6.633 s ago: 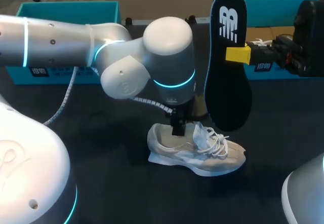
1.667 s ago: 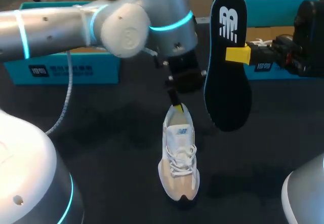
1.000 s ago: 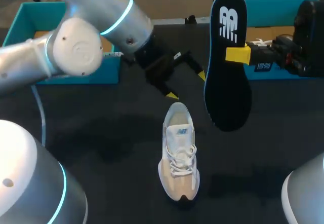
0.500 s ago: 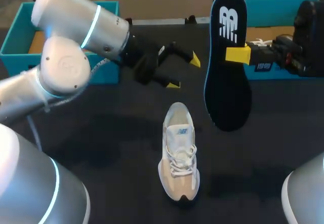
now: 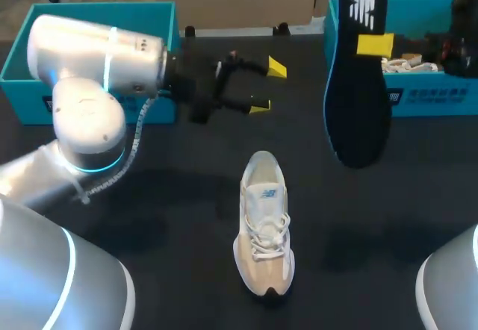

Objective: Take the shoe out of the shoebox, open the shoe tongue, remove and reinsert the insole, then place the shoe into the shoebox

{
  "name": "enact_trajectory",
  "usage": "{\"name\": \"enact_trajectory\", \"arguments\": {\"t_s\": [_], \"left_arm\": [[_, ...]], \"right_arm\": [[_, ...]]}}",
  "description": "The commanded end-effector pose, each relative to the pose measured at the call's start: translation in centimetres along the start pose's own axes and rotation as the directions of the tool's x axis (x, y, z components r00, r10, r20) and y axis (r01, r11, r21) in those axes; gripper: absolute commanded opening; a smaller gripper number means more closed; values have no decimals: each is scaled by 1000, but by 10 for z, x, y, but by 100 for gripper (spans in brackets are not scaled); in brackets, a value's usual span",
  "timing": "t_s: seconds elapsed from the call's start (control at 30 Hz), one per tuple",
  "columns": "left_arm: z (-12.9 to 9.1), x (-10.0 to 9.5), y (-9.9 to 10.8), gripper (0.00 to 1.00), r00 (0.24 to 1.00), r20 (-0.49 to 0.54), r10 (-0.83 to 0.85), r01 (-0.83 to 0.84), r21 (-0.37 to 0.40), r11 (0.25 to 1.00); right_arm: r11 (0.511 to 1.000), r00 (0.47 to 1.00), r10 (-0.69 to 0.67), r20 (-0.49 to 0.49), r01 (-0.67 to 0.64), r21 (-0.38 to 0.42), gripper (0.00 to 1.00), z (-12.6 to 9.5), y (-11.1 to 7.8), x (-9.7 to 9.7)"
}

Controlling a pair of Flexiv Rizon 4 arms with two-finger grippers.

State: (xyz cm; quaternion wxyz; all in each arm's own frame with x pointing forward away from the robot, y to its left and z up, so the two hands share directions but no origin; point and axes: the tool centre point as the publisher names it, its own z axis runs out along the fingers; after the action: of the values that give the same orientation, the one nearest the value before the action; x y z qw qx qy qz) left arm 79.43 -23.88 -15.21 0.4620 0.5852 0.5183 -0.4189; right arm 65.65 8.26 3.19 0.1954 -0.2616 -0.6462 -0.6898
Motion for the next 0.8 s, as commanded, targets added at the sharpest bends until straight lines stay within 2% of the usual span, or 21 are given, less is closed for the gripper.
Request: {"name": "enact_trajectory", "arguments": {"t_s": [0.03,0.5,0.63,0.7,0.8], "left_arm": [[-8,3,0,100,980,200,0,-5,24,1000],[-8,3,0,100,980,200,0,-5,24,1000],[-8,3,0,100,980,200,0,-5,24,1000],[-8,3,0,100,980,200,0,-5,24,1000],[-8,3,0,100,980,200,0,-5,24,1000]], "right_arm": [[997,998,46,-41,-43,68,0,4,13,-40],[997,998,46,-41,-43,68,0,4,13,-40],[980,989,149,8,-149,135,0,1,24,-82],[974,983,186,1,-184,134,0,-2,28,-100],[957,971,237,41,-240,164,0,-9,33,-129]]}}
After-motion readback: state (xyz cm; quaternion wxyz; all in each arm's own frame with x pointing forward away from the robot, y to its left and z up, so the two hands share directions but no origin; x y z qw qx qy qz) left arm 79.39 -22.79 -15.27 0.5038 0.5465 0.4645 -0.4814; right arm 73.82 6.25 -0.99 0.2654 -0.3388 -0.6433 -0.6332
